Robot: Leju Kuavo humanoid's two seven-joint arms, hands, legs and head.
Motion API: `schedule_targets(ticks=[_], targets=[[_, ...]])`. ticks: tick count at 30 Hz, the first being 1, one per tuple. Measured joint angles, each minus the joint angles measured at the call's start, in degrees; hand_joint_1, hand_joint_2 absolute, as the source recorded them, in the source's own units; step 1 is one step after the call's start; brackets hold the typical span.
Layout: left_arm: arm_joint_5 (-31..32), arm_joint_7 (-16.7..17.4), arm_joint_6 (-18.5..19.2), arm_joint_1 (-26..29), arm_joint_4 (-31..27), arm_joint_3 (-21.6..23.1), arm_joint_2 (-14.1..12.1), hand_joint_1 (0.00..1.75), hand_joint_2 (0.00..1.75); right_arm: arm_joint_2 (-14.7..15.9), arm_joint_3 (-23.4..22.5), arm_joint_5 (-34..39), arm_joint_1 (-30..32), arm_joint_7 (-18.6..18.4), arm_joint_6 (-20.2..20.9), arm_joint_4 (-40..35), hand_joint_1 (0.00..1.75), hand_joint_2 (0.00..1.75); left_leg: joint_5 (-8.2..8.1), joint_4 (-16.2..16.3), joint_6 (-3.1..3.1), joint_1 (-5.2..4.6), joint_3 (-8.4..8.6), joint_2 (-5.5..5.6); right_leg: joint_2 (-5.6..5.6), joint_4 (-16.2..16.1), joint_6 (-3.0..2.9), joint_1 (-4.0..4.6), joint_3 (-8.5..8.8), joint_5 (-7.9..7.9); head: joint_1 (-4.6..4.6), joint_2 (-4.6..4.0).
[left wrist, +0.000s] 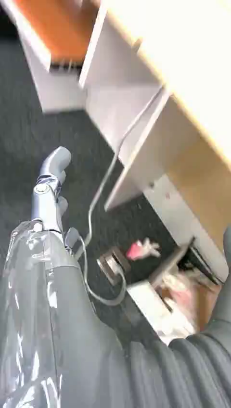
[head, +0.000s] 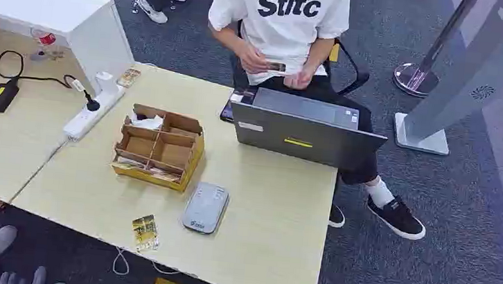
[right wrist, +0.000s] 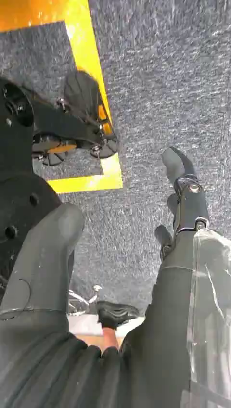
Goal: Pass the card to the sensor for recognition and then transmit it.
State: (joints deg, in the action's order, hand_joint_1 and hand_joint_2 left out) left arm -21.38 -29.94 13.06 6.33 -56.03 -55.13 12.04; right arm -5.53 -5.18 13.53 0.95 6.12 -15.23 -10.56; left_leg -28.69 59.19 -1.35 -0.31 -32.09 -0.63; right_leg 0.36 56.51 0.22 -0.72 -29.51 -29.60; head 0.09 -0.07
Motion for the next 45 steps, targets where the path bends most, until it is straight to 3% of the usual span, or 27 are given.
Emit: schedule_targets(ticks=[8,18,45], targets=[[8.71,-1.01,-7.51,1.69,-10.66,6.76,-0.7,0.0,1.75,-0.48,1.18,-1.51,-0.07,-1.68,-0.02,0.11,0.0,1.75,0.01,0.0,0.01,0.0,0.0,0.01,0.0,0.0,0.0,0.0,-0.02,0.0,0.0,0.0],[25.94,2.18,-13.82,-0.21,-17.82,17.07,-5.2,0.0,1.75,-0.61,2.84,-3.5,-0.29,-3.54,0.15,0.33,0.0,1.75,0.02,0.01,0.01,-0.01,0.02,-0.01,0.01,0.0,-0.01,-0.01,-0.03,0.01,0.0,0.0],[71.09,18.07,-27.65,-13.09,-20.89,45.11,-18.79,0.0,1.75,-0.92,8.46,-9.55,-0.57,-7.56,1.09,0.87,0.0,1.75,0.1,0.01,0.07,0.0,0.01,-0.04,0.06,0.04,-0.02,0.0,0.04,0.08,0.0,0.0]])
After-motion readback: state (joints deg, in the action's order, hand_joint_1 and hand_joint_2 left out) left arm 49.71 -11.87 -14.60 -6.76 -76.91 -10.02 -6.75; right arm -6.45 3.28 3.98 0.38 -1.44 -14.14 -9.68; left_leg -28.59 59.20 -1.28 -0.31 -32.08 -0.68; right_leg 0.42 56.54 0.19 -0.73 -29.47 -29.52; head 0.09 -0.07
